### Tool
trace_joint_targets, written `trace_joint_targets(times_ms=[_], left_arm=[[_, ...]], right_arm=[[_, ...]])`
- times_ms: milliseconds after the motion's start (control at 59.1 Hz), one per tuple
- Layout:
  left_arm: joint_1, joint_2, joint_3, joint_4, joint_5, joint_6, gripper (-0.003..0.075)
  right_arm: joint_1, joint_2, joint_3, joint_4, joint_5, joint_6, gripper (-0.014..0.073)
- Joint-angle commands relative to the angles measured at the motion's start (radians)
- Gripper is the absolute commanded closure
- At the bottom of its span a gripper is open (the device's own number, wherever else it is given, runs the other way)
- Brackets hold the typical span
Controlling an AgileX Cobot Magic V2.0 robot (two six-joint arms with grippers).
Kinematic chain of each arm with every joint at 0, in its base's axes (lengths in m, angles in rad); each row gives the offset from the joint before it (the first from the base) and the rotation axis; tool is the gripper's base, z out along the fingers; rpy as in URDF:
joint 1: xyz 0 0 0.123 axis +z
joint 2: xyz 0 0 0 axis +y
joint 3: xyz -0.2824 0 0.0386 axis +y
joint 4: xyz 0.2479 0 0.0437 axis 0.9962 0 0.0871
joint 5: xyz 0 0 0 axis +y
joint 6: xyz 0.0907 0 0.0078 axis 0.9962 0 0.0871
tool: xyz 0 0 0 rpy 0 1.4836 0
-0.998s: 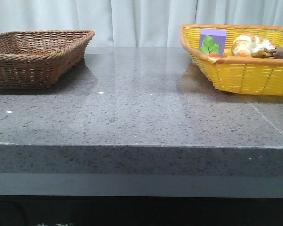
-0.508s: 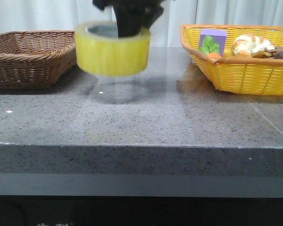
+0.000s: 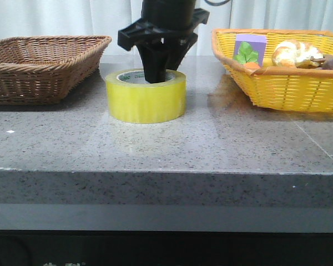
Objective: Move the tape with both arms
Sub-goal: 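Carry the tape roll toward the table center and set it down, then open the right gripper and raise it away from the tape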
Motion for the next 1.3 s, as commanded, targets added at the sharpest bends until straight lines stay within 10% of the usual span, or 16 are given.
trace_joint_targets(times_ms=[0,440,1286], left_arm=[[-0.007,-0.012,-0.037,-0.012,-0.074,0.0,0.0355],[-0.007,-0.012,-0.037,-0.01,-0.074,0.0,0.0355],[-0.007,-0.012,-0.037,0.016,-0.072,0.0,0.0355]], right_arm=[[-0.004,-0.111,-0.056,-0.013,0.002,0.021,0.0192],[-0.016,-0.478,0.123,0.126,-0.057,0.069,0.0192],[-0.016,-1.307,1.03,0.156,-0.435,0.069,0.0192]])
